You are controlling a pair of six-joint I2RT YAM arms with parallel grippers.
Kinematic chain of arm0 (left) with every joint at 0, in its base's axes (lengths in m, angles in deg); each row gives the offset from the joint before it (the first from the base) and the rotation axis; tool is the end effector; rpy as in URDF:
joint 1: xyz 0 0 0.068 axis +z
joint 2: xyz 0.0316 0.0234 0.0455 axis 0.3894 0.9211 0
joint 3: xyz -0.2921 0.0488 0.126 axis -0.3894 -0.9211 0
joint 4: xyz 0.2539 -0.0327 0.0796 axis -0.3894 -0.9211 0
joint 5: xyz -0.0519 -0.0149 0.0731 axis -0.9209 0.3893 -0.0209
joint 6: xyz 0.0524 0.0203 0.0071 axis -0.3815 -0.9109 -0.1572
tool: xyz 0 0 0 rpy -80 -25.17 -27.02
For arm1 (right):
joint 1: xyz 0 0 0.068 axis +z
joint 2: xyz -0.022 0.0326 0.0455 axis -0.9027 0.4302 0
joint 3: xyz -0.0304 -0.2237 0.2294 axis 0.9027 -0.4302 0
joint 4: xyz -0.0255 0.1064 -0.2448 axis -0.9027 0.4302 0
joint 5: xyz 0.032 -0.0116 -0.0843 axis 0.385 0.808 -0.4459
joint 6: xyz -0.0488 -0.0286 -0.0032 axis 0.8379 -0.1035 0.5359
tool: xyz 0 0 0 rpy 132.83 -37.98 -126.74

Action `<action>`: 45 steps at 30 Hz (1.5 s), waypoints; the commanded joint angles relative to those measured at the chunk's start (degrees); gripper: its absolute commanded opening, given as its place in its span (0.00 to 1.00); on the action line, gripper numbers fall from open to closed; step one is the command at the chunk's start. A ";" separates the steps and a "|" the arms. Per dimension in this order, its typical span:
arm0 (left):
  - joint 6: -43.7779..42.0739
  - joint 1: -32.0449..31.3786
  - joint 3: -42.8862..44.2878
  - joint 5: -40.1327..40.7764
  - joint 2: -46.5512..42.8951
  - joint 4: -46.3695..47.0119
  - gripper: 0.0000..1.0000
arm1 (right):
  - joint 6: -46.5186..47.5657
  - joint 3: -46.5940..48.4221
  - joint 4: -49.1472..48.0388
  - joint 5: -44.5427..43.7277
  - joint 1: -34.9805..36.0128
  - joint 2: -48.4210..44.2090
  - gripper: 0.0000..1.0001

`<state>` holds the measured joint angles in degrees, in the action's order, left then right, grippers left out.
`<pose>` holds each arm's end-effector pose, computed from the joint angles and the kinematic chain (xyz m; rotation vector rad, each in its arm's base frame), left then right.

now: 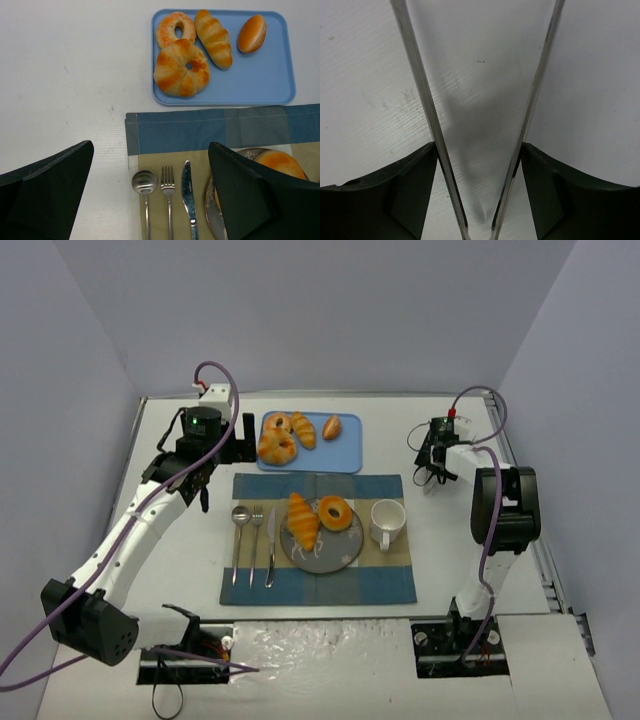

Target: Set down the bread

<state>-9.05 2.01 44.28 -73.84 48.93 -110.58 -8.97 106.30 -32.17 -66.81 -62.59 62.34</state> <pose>0.2646 -0.0960 0.4266 0.0181 1.9980 -0.2840 0.4404 0.0055 0.2205 0.5496 2.1837 -0.0289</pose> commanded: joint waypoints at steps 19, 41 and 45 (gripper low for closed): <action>-0.59 -0.19 2.22 0.62 -1.30 2.37 0.97 | 0.06 -3.25 -1.51 -0.72 0.30 -11.18 0.72; -0.36 -0.19 2.69 -0.36 -2.23 2.17 0.97 | 1.85 -10.01 -3.59 20.57 16.83 -44.91 0.86; -0.13 -0.14 2.80 -0.97 -2.49 2.22 0.97 | 2.10 -12.27 -4.05 20.47 19.86 -48.65 0.92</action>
<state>-9.05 2.01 44.30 -73.98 48.82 -110.68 -6.77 95.53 -31.65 -48.91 -45.23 17.70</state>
